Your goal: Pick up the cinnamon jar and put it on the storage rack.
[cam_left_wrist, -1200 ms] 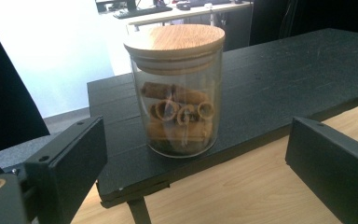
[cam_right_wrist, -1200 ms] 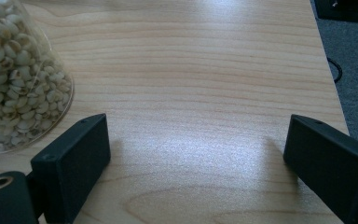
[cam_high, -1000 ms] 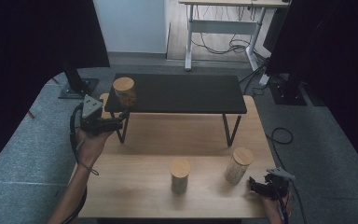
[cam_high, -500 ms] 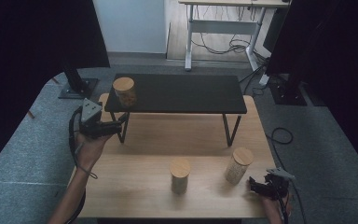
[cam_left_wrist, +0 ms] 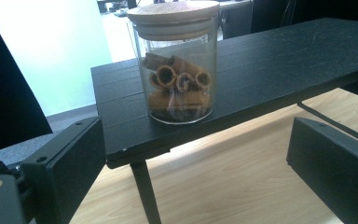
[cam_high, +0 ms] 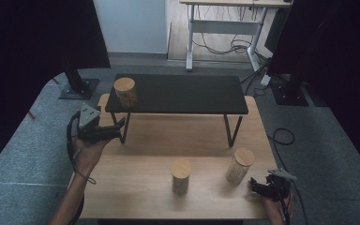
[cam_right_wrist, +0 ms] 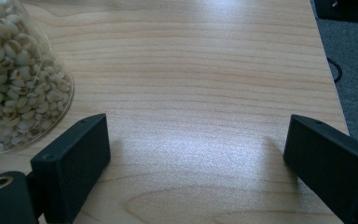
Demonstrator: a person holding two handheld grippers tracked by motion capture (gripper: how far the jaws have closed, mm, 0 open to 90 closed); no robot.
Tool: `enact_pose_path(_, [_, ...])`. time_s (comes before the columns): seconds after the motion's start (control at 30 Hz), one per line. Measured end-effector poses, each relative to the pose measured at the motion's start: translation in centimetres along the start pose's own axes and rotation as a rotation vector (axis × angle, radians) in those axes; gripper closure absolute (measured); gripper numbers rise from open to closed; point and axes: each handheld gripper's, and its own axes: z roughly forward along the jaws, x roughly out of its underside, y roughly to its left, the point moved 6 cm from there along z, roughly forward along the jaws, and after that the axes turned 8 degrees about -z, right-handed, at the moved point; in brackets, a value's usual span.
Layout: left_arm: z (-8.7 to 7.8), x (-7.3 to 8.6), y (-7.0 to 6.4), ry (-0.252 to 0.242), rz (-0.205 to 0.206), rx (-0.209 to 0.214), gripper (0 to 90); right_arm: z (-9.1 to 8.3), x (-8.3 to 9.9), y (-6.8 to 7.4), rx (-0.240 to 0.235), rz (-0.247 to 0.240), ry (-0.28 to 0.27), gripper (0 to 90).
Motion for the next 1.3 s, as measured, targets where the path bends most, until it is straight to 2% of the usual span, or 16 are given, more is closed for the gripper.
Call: enact_pose_path(1.3, [-1.3,2.8,0.0,0.003,-0.011,-0.004,3.2,0.0,0.0,0.0,0.0,0.0,0.0,6.7])
